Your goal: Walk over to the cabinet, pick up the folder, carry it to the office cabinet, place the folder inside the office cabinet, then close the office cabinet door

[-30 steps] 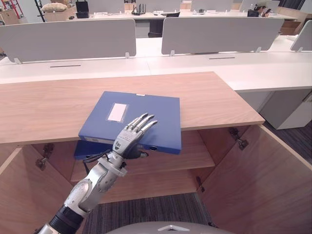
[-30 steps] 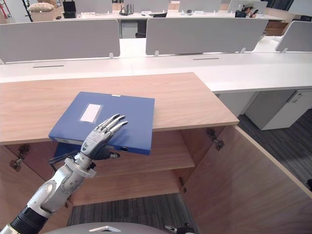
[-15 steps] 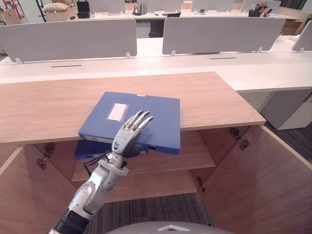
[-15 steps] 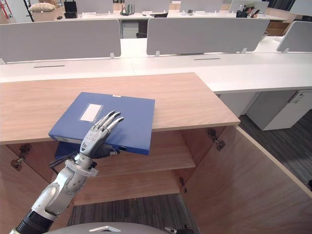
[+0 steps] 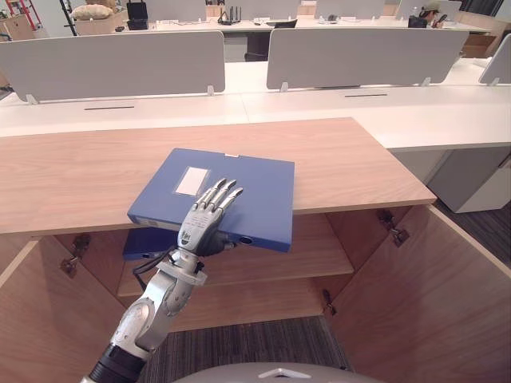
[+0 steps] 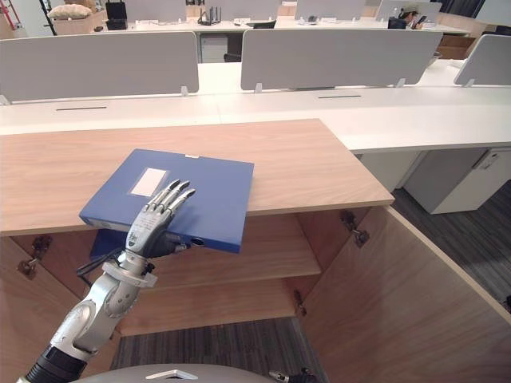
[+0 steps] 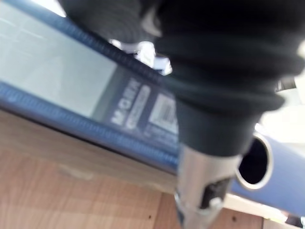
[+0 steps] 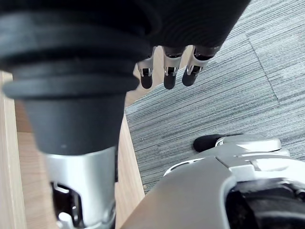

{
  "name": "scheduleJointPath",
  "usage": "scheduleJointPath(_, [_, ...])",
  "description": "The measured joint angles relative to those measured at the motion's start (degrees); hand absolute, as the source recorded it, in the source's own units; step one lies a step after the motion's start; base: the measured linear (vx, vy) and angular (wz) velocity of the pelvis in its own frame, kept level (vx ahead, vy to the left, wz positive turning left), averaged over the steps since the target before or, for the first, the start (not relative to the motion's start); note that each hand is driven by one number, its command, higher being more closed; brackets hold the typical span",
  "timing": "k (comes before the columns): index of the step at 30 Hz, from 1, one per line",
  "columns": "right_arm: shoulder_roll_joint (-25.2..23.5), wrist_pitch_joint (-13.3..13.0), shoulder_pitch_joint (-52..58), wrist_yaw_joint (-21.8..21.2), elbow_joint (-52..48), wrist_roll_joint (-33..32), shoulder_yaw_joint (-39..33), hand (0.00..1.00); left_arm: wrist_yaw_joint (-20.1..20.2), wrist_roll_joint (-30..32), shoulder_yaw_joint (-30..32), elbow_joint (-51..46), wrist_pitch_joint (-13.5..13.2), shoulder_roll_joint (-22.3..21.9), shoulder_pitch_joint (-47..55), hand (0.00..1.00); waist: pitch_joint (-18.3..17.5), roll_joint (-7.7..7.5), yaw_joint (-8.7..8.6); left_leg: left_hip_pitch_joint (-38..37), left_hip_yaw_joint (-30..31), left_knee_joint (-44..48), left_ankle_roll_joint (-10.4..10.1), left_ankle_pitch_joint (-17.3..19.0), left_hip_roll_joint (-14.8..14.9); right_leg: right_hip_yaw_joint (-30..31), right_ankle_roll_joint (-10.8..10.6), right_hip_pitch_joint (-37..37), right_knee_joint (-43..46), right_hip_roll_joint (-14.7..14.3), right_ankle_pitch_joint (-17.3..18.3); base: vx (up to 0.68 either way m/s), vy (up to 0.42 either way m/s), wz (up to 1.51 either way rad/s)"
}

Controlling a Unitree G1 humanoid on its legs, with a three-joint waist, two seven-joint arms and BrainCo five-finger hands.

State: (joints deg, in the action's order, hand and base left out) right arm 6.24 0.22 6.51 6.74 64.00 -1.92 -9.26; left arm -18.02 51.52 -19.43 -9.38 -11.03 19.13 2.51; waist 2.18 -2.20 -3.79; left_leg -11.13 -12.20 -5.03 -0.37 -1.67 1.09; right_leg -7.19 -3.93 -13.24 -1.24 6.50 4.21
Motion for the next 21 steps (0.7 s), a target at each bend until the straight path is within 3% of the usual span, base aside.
scheduleJointPath(2, [0.0,0.0,0.0,0.0,0.0,0.0,-0.2,0.0,-0.4,0.6,0.4,0.5,0.0,0.0,0.0,0.0,0.0,0.03,-0.09,0.0,0.0,0.0,0.0,0.0,0.0,0.0,0.0,0.0,0.0,0.0,0.0,0.0,0.0,0.0])
scheduleJointPath(3, [0.0,0.0,0.0,0.0,0.0,0.0,-0.3,0.0,-0.6,0.6,0.7,0.8,0.0,0.0,0.0,1.0,0.0,0.05,-0.11,0.0,0.0,0.0,0.0,0.0,0.0,0.0,0.0,0.0,0.0,0.0,0.0,0.0,0.0,0.0])
scheduleJointPath(21, [0.0,0.0,0.1,0.2,0.0,0.0,-1.2,0.0,-4.1,3.8,4.1,3.9,1.0,-0.1,-1.7,1.0,-0.8,0.23,-1.02,0.0,-0.1,0.0,0.0,0.0,0.0,0.1,0.0,0.0,-0.1,0.0,0.0,0.0,0.0,0.0])
